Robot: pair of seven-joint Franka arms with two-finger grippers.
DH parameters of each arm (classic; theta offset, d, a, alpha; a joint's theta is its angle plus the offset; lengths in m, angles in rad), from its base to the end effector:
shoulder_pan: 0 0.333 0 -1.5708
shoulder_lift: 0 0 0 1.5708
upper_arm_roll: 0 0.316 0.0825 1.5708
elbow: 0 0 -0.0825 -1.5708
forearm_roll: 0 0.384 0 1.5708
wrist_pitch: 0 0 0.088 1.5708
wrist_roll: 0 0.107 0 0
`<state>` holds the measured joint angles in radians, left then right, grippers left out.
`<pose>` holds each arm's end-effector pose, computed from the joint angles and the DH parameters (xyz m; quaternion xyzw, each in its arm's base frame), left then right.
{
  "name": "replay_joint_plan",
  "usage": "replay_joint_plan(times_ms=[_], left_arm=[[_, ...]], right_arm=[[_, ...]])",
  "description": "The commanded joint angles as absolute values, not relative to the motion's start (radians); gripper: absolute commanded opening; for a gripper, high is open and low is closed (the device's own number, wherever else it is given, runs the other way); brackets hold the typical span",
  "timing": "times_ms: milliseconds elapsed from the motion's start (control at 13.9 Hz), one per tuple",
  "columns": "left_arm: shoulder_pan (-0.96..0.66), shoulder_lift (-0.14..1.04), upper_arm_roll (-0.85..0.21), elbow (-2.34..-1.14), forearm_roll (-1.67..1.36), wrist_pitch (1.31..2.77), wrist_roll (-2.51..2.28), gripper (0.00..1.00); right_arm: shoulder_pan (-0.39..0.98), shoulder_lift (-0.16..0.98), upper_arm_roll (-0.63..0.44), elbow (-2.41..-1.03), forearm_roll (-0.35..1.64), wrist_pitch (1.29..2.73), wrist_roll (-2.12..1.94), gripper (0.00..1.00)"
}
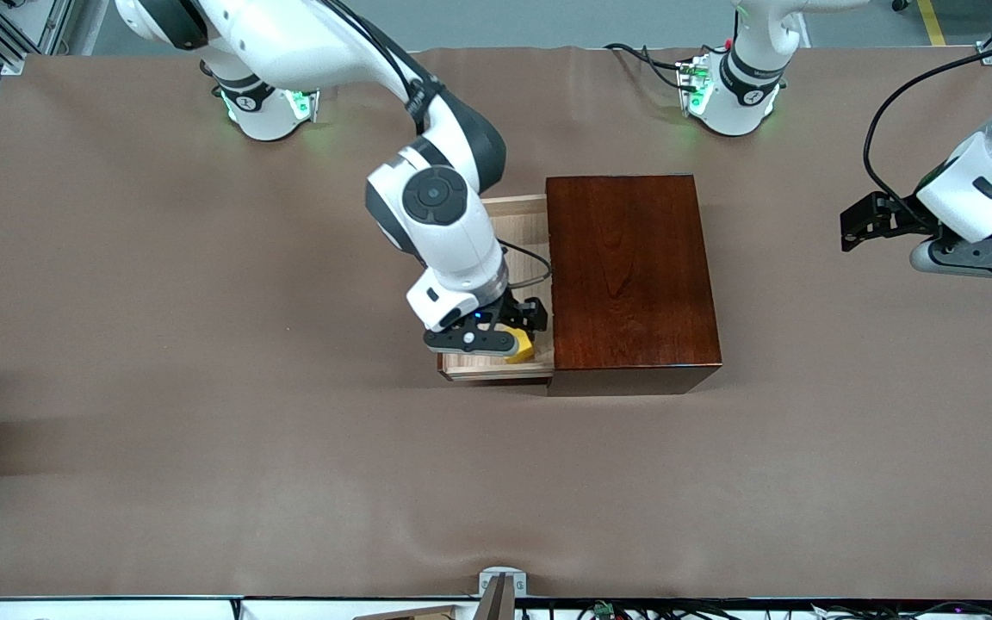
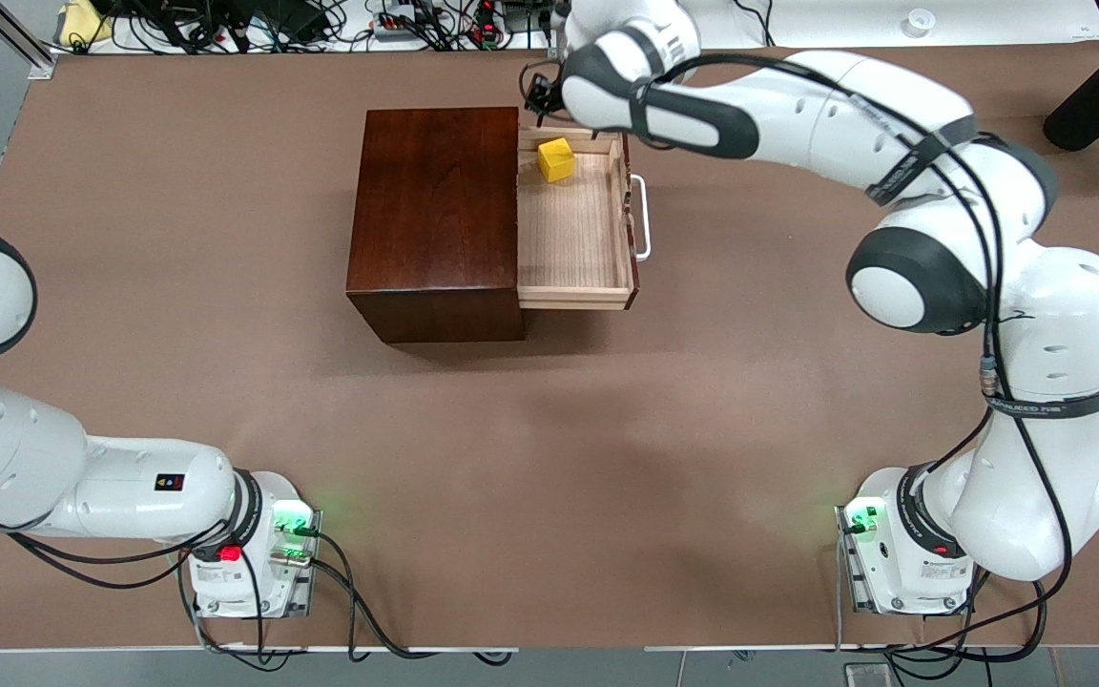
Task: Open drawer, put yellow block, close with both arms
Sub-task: 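Open the right gripper to drop the cube into the drawer, then withdraw the right gripper while the left gripper moves to the drawer front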
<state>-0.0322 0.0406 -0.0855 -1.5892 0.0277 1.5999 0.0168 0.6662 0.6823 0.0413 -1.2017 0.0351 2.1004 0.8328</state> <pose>0.5647 -0.0629 0.5956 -0.9975 0.0678 0.0142 0.0128 0.5844 0.4904 0.4012 -0.9909 0.0754 -0.0579 0.0958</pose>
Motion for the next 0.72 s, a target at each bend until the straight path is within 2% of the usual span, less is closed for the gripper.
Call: replay_joint_plan(times_ms=[0,287,431,646], left_arm=[[-0.019,0.075,-0.083,-1.554,0.005,1.591,0.037,1.00],[-0.025,0.087,-0.083,-1.548,-0.003,1.591,0.025,1.00],[-0.026,0.089,-0.084,-1.548,-0.032,1.591,0.020,1.00],[-0.026,0.098,-0.083,-1.551,-0.117,1.588,-0.121,1.00]], right_arm=[[0.623,0.580,0.043,-1.221,0.049,2.017,0.836,1.00],[0.545,0.462,0.041,-1.226,0.037,1.847,0.795,1.00],[0.482,0.411,0.040,-1.229,0.035,1.740,0.686,1.00],[0.365,0.329,0.040,-1.276,0.034,1.658,0.534,1.00]])
